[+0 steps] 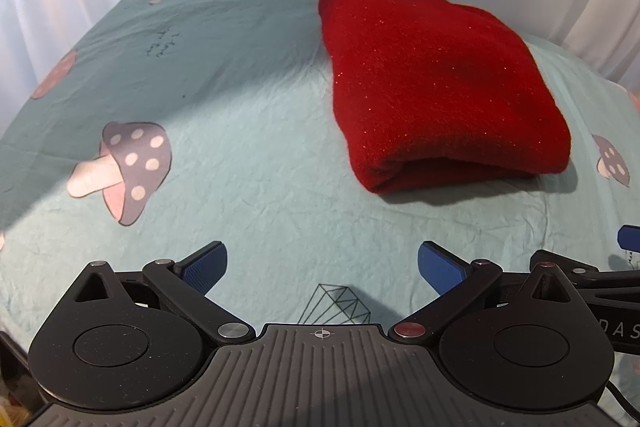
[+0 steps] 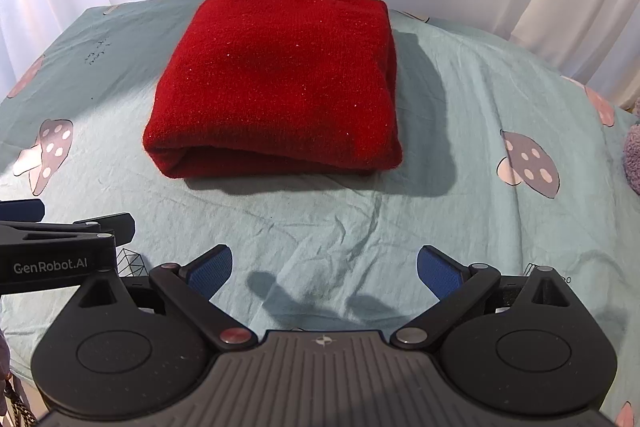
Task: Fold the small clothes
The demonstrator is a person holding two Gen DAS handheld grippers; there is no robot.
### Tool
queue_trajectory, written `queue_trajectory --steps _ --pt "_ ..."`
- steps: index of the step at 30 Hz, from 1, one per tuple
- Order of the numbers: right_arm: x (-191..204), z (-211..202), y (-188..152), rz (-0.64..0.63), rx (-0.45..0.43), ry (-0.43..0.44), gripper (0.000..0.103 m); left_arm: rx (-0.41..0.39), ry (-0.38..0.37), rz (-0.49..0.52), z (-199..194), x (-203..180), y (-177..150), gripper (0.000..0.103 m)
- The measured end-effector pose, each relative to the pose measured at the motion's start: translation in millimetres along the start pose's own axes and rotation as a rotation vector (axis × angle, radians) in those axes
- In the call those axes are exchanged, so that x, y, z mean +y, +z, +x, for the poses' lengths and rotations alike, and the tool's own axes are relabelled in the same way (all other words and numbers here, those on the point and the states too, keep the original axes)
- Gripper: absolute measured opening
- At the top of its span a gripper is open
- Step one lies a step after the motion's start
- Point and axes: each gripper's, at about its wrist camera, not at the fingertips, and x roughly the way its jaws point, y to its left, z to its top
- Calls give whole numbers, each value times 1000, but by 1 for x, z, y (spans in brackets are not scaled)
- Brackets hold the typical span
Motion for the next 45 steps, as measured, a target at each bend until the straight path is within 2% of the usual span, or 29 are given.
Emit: queue_trajectory --steps 22,28,45 --pt "1 -1 7 -7 -11 -18 99 12 8 9 4 -1 4 103" --pt "2 -1 8 -9 -11 -24 99 30 -16 -3 7 0 6 103" --pt "1 -1 10 -16 -14 -27 99 29 -17 -6 8 -1 8 103"
